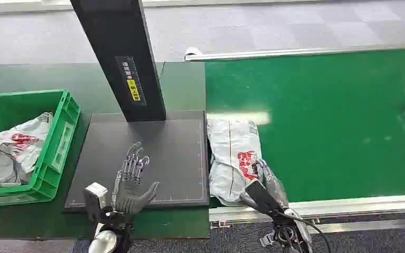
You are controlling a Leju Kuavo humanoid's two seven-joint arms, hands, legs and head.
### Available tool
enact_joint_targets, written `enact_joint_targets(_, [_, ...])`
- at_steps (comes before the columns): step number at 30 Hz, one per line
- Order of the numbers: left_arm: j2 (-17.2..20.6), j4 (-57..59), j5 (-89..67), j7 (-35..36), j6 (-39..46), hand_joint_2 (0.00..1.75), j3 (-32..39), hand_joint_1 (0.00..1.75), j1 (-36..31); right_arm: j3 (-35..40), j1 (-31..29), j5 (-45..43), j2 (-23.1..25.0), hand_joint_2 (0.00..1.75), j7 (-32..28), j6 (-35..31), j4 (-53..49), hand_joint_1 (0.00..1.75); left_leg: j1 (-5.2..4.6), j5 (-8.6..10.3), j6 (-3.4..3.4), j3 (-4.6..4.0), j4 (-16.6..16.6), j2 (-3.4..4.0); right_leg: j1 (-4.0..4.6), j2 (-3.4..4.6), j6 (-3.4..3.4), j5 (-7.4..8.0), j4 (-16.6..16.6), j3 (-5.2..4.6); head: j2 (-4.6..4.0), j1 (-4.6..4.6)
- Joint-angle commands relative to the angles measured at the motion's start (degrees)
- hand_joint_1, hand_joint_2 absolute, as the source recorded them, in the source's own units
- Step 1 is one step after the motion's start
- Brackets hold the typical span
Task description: Moved the parcel from conveyor to table for the left to box.
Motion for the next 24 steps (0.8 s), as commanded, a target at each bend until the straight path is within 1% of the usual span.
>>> enact_joint_targets(1, [1.71,4.94,1.13,-0.41,-0.08,1.75,-2.78,0.00,-1.72,-2.37,-12.96,2.26,-2.82,1.75,-1.11,-3.01,27.84,0.00,0.02,0.02,-0.02,0.12,-0.07,-0.02,0.02,-0.05,-0.03,0.02,-0.09,0.15,0.00,0.02])
enact_joint_targets(3, [2.05,5.33,1.76,-0.82,0.16,1.75,-3.68,0.00,-1.93,-1.73,-15.78,3.54,-2.85,1.75,-0.02,-2.43,30.19,0.00,-0.01,0.02,-0.02,0.12,-0.07,0.03,-0.01,0.01,-0.02,0.03,-0.06,0.12,0.00,0.00])
enact_joint_targets(4, [2.07,5.45,1.88,-0.91,0.22,1.75,-3.84,0.00,-2.06,-1.51,-16.53,3.81,-2.78,1.75,0.14,-2.13,30.52,1.75,0.01,0.01,-0.05,0.17,-0.11,0.10,0.01,0.05,-0.05,0.04,-0.11,0.16,0.00,0.00])
enact_joint_targets(9, [2.28,5.52,2.46,-1.28,0.80,1.75,-3.94,0.00,-2.83,-0.38,-18.50,5.22,-2.04,1.75,0.91,-1.80,31.44,1.75,0.00,0.03,-0.05,0.13,-0.07,0.07,0.01,0.01,-0.05,0.04,-0.05,0.11,0.00,0.00])
enact_joint_targets(13, [2.40,5.43,2.61,-1.30,0.96,1.75,-3.90,0.00,-2.91,-0.35,-18.54,5.35,-1.91,1.75,0.65,-2.27,31.46,1.75,0.01,0.03,-0.03,0.14,-0.04,-0.01,0.01,-0.03,-0.03,0.03,-0.04,0.13,0.00,0.00])
enact_joint_targets(15, [2.55,5.36,2.86,-1.29,1.27,1.75,-3.90,0.00,-2.98,-1.50,-18.47,4.08,-1.70,1.75,-1.07,-2.16,30.91,1.75,0.01,0.04,-0.04,0.17,-0.06,-0.05,0.02,-0.09,-0.04,0.01,-0.05,0.18,0.00,0.00])
enact_joint_targets(24, [2.64,5.27,2.89,-1.29,1.30,1.75,-3.80,0.00,-3.06,-1.52,-18.56,4.05,-1.73,1.75,-1.09,-2.02,30.82,1.75,0.00,0.03,-0.05,0.17,-0.08,-0.06,0.01,-0.10,-0.04,0.01,-0.07,0.20,0.00,0.00])
